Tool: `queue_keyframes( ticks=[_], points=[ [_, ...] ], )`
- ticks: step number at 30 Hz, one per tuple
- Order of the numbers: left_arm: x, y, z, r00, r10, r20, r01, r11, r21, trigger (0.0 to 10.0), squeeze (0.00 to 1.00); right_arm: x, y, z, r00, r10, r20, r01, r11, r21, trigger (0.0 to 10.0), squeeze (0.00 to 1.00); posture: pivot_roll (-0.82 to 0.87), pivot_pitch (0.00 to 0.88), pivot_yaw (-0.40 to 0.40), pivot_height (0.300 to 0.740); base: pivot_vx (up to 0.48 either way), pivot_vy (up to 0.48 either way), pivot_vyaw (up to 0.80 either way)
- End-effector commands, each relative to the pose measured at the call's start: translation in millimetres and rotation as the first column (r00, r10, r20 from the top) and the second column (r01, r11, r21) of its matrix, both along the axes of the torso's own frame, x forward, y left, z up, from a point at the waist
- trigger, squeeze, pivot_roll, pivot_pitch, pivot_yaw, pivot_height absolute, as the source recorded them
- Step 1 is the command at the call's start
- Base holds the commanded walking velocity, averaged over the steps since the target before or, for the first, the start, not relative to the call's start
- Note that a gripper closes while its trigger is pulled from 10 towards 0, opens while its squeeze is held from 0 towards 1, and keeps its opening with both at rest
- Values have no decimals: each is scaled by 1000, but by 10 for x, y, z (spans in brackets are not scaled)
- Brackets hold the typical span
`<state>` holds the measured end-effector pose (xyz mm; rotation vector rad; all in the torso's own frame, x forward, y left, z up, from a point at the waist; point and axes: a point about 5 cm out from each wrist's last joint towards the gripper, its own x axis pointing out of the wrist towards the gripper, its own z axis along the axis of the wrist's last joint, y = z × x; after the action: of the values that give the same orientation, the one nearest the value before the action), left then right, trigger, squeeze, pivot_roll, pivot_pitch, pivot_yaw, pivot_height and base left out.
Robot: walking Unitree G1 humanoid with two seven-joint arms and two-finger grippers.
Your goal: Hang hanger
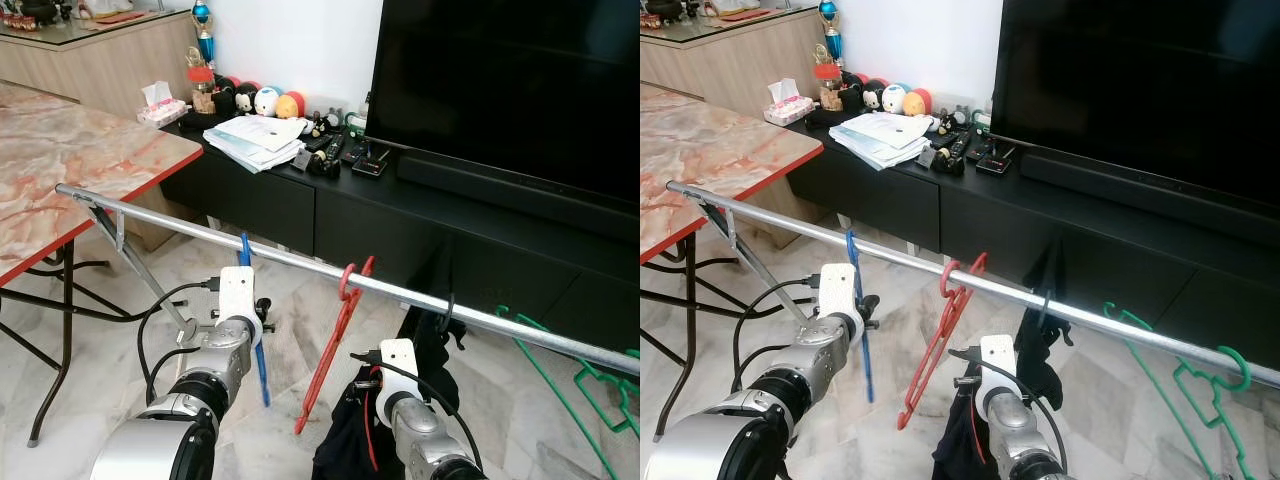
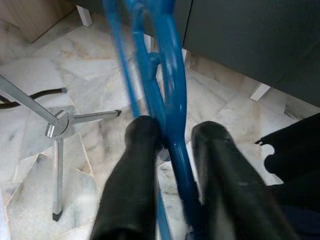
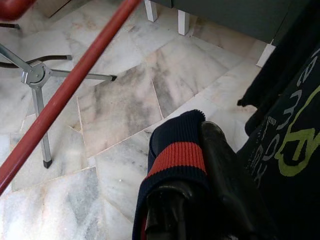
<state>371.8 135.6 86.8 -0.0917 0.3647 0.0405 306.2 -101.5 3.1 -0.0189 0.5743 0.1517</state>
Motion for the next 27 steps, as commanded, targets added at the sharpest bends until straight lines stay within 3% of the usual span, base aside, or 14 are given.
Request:
queue_keyframes(
  ticks=[1, 15, 27],
  points=[
    [6, -11, 2, 1000, 7, -10, -7, 1000, -3, 0, 0, -55, 6, -56, 1000, -6, -26, 6, 1000, 14, 10000, 0, -126, 64, 10, 740, 0, 0, 0],
    [-17, 9, -28, 1000, -11, 2, 11, 1000, 25, 0, 0, -56, 6, -57, 1000, -6, -26, 7, 1000, 15, 10000, 0, -121, 58, 13, 740, 0, 0, 0],
    [-85, 81, -1, 979, -148, 137, 123, 977, 173, 0, 0, -51, 14, -51, 1000, -5, -25, 6, 1000, 20, 10000, 0, -94, 42, 14, 740, 0, 0, 0]
  ],
)
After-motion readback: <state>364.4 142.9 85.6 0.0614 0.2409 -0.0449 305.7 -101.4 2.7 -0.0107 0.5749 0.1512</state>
